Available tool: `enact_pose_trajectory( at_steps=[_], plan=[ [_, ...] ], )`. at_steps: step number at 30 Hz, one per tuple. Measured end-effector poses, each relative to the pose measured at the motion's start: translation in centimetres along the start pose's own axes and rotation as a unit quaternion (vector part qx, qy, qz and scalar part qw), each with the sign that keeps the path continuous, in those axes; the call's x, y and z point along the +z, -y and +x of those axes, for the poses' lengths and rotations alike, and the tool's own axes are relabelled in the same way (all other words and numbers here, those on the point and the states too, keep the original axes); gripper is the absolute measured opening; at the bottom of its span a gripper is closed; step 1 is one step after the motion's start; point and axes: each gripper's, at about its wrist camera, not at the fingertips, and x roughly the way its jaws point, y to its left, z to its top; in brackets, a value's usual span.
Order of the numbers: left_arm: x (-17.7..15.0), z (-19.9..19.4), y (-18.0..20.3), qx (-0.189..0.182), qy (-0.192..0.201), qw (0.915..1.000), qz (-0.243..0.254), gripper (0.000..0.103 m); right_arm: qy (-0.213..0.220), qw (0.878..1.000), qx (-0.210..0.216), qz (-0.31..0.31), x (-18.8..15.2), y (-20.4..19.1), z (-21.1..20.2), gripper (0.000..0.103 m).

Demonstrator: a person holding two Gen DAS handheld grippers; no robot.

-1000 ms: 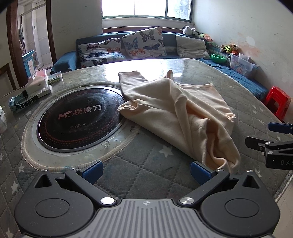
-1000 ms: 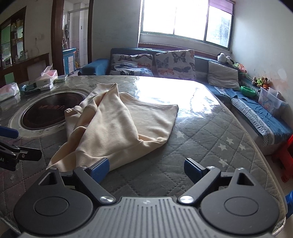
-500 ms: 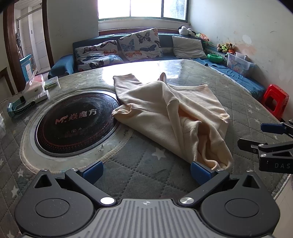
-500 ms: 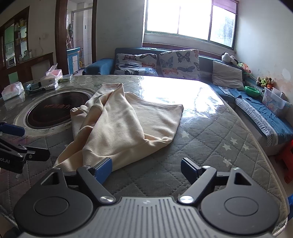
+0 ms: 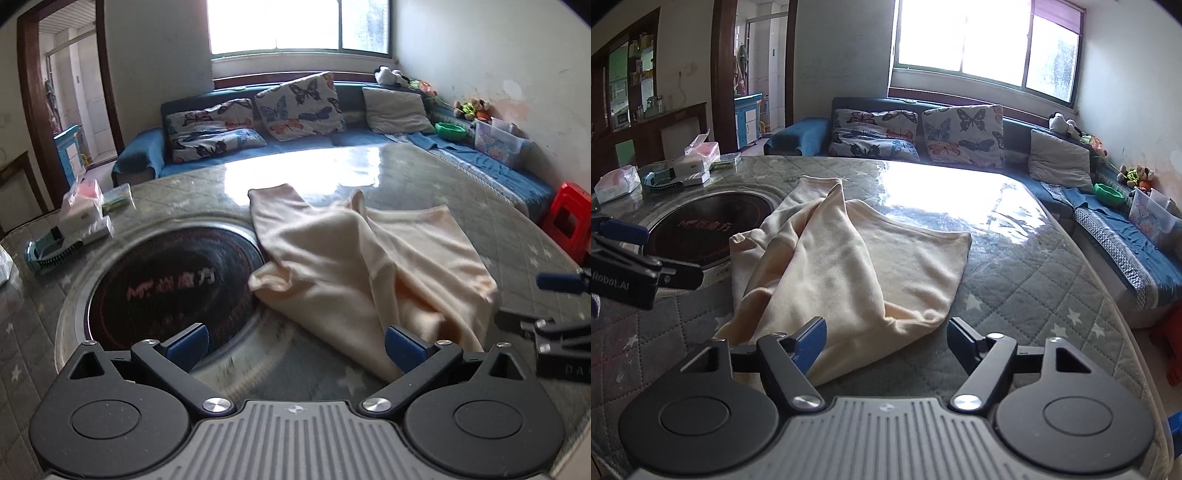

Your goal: Fold clothes

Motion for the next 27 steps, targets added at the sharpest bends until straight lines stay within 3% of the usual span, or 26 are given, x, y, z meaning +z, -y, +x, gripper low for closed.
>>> enact_pose_trajectory(
  at_steps=[4,13,16,18,20,27],
  plan=[
    [2.4,1.3,0.0,-0.013,0.007,0.9997,-0.018,0.101,-0.001,1.0,0.002,-0.002,1.1,0.3,1.0,0.069],
    [6.2,4.8,2.2,-0.084,0.009,0.9964,0.0,0.071,0.0,1.0,0.006,0.005,4.2,2.2,3.5,0.062],
    [6.0,6.6,2.3,-0.103,-0.016,0.9945,0.01,0.05,0.004,1.0,0.006,0.001,5.3,2.7,4.1,0.061],
    [5.7,7.8,2.1,-0.117,-0.034,0.9925,0.012,0.021,0.007,1.0,0.01,-0.002,6.1,2.8,4.7,0.061],
    [5.2,8.4,1.6,-0.133,-0.045,0.99,-0.001,0.009,0.009,1.0,0.018,-0.006,6.9,2.7,5.2,0.059],
    [4.3,7.5,-0.1,-0.145,-0.027,0.9888,-0.022,0.003,0.011,0.998,0.067,-0.02,9.6,1.1,8.2,0.055]
  ],
)
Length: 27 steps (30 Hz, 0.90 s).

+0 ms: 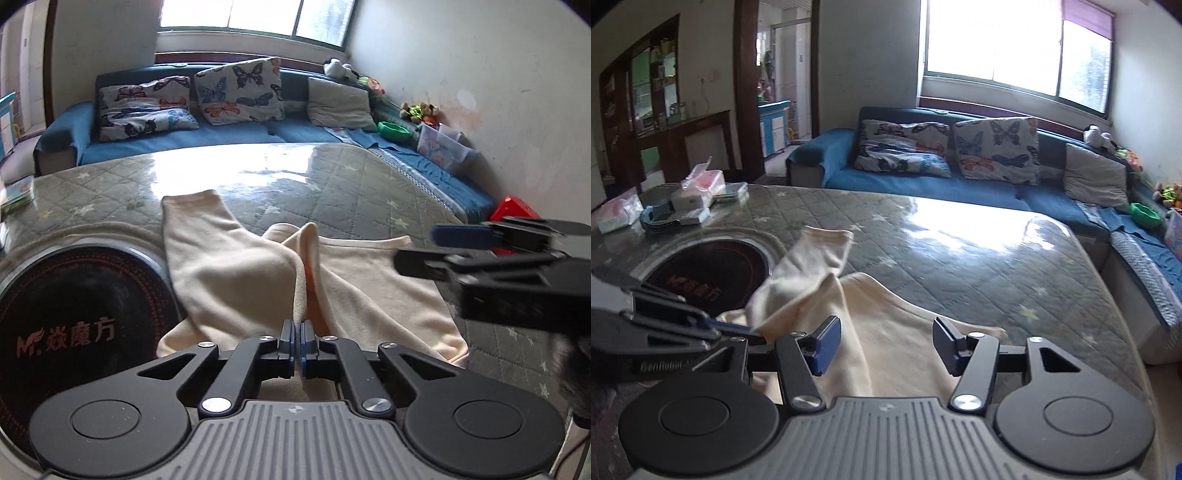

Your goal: Fold clothes

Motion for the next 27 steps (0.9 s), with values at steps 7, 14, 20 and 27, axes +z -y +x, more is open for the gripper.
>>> enact_pose_trajectory(
  at_steps=[7,14,20,27],
  plan=[
    [-0.6,-1.3,-1.3,0.01,0.009,0.9998,-0.017,0.003,-0.022,0.999,0.026,-0.019,1.6,-2.5,4.5,0.047],
    [-1.5,-3.5,-2.6,0.023,0.021,0.9992,-0.026,0.002,-0.05,0.998,0.025,-0.01,1.2,-2.4,7.5,0.014],
    [-2.9,-5.5,-3.7,0.033,0.027,0.9984,-0.038,0.002,-0.017,0.999,-0.022,0.035,0.5,0.3,4.3,0.002],
    [-4.6,-7.6,-3.3,0.038,0.037,0.9979,-0.038,0.002,0.002,0.998,-0.03,0.051,-0.3,2.5,-0.2,0.007]
  ],
)
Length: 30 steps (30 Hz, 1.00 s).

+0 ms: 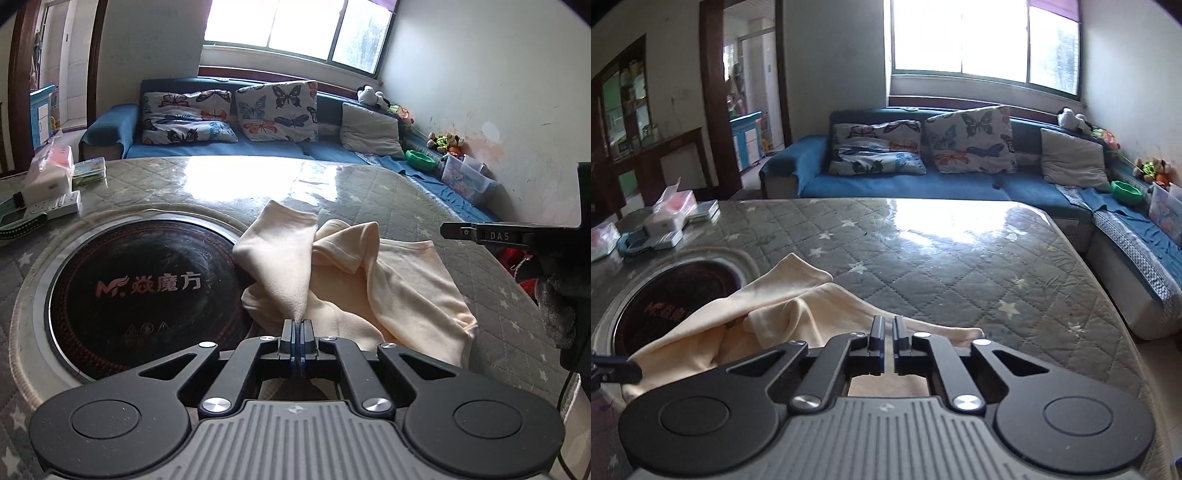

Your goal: Fold clothes

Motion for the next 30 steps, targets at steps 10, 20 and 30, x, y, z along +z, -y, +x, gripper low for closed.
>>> enact_pose_trajectory(
  at_steps=[10,20,30],
  plan=[
    [-3.0,-2.0,-1.2,0.014,-0.015,0.9995,-0.026,0.002,-0.02,0.998,0.061,-0.027,0.0,-4.6,4.2,0.039],
    [-2.4,-1.6,-1.7,0.017,-0.022,0.9993,-0.025,0.005,-0.031,0.998,0.052,-0.011,-0.3,-4.9,6.5,0.005],
    [1.9,2.9,0.5,0.048,-0.002,0.9985,0.026,0.034,0.04,0.998,-0.041,0.015,-1.3,1.1,-2.3,0.004]
  ],
)
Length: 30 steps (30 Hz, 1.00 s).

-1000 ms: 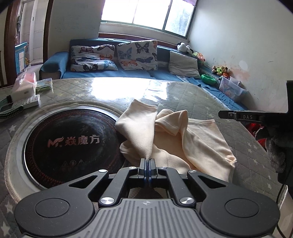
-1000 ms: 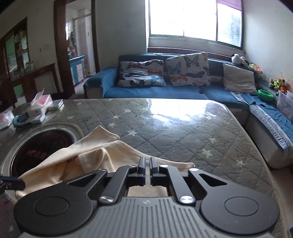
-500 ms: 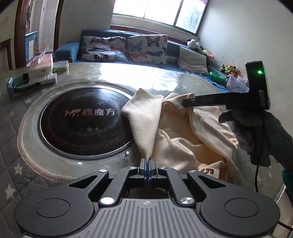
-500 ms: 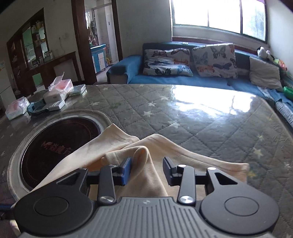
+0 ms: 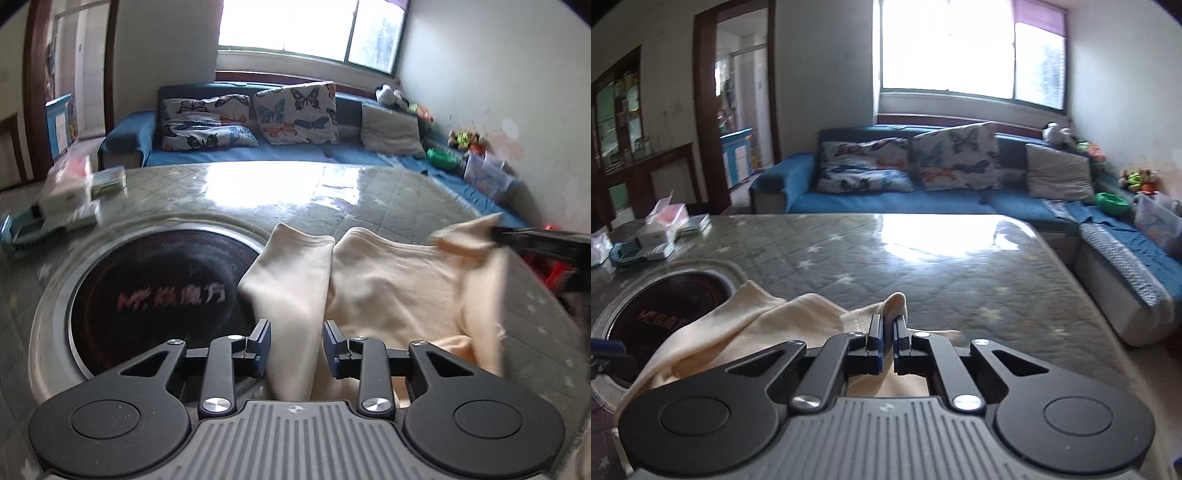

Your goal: Fold clothes

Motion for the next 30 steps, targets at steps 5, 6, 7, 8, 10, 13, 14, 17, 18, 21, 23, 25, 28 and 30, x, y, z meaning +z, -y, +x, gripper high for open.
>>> enact_pose_trajectory(
  at_steps=[5,6,7,8,10,13,14,17,18,21,23,25,28,30],
  plan=[
    [0.7,3.6,2.4,0.018,-0.008,0.9975,0.068,0.038,0.016,0.999,-0.042,0.026,-1.6,3.8,-4.1,0.004],
    [0.6,4.2,2.7,0.023,-0.011,0.9964,0.081,0.038,0.016,0.998,-0.047,0.029,-1.9,4.2,-4.6,0.004],
    [0.5,4.7,3.0,0.029,-0.014,0.9951,0.093,0.038,0.015,0.998,-0.057,0.035,-2.4,5.0,-5.4,0.004],
    [0.4,5.2,3.2,0.037,-0.016,0.9936,0.105,0.038,0.012,0.997,-0.064,0.042,-3.0,5.7,-6.0,0.004],
    [0.1,5.6,3.0,0.047,-0.018,0.9926,0.111,0.028,0.008,0.996,-0.08,0.051,-4.0,6.6,-6.8,0.004],
    [0.1,5.0,1.6,0.037,-0.008,0.9962,0.078,0.009,-0.005,0.993,-0.103,0.065,-5.6,8.0,-7.4,0.004],
    [0.2,4.5,1.0,0.037,-0.002,0.9971,0.066,0.005,-0.01,0.991,-0.109,0.071,-6.2,8.4,-7.4,0.004],
    [0.0,2.6,-1.1,0.043,0.014,0.9987,0.025,0.003,-0.024,0.988,-0.126,0.089,-7.7,9.5,-7.4,0.004],
    [-0.1,1.9,-1.9,0.044,0.018,0.9988,0.01,0.003,-0.027,0.987,-0.13,0.095,-8.1,9.8,-7.4,0.004],
    [-0.7,-0.1,-4.2,0.05,0.027,0.9978,-0.035,0.003,-0.034,0.983,-0.145,0.109,-9.5,10.8,-7.6,0.004],
    [-1.5,-1.5,-5.6,0.061,0.028,0.996,-0.059,0.003,-0.037,0.982,-0.153,0.107,-10.1,11.1,-7.7,0.004],
    [-2.6,-2.6,-7.0,0.07,0.022,0.9939,-0.083,0.003,-0.039,0.981,-0.159,0.105,-10.6,11.2,-7.8,0.004],
    [-4.4,-4.5,-8.6,0.069,0.011,0.991,-0.114,0.002,-0.042,0.98,-0.164,0.105,-11.2,11.1,-7.9,0.004],
    [-5.6,-5.9,-9.1,0.07,0.005,0.9898,-0.124,0.002,-0.044,0.98,-0.167,0.101,-11.4,11.0,-8.1,0.004]
  ],
)
